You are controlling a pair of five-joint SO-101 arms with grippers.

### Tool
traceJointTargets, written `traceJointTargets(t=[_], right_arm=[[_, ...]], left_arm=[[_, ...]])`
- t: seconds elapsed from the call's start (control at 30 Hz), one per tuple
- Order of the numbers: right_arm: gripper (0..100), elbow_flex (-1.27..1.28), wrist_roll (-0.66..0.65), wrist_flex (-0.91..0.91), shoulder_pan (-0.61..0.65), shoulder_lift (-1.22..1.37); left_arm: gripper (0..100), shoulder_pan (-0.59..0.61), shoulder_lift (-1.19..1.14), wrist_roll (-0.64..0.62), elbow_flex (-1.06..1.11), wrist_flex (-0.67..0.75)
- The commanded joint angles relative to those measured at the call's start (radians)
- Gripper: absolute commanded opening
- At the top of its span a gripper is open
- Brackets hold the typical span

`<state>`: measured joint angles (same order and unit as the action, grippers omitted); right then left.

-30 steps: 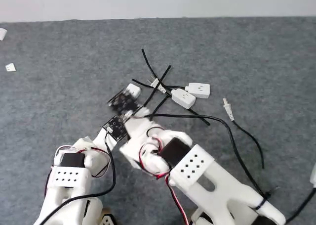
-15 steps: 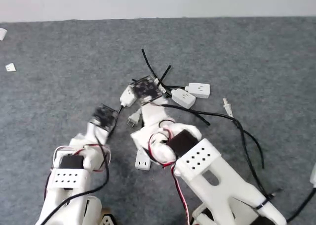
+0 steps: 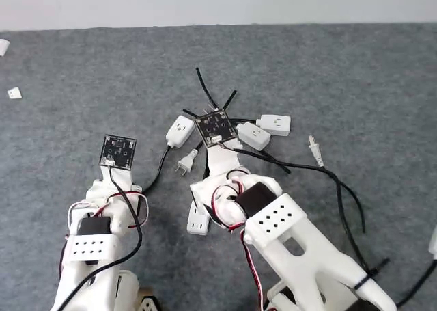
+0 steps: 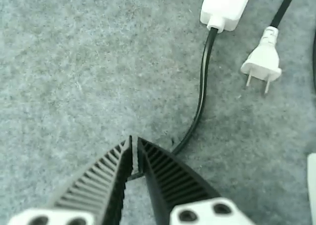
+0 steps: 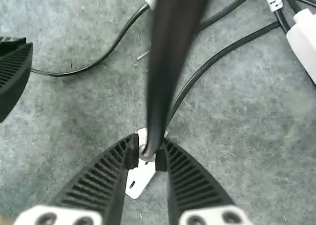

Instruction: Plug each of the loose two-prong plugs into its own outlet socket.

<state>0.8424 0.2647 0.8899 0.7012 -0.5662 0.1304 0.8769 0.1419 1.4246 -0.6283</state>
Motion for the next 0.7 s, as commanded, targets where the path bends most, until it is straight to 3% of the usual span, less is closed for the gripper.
traceJointTargets(t=[0.0, 0.67], right_arm=[[0.8, -0.002, 0.012, -0.025, -0.004, 0.001], [0.8, 0.037, -0.021, -0.044, 0.013, -0.019]], left_arm=[[1, 0.006, 0.018, -0.009, -0.013, 0.025], [1, 0.0, 0.018, -0.02, -0.018, 0.015]])
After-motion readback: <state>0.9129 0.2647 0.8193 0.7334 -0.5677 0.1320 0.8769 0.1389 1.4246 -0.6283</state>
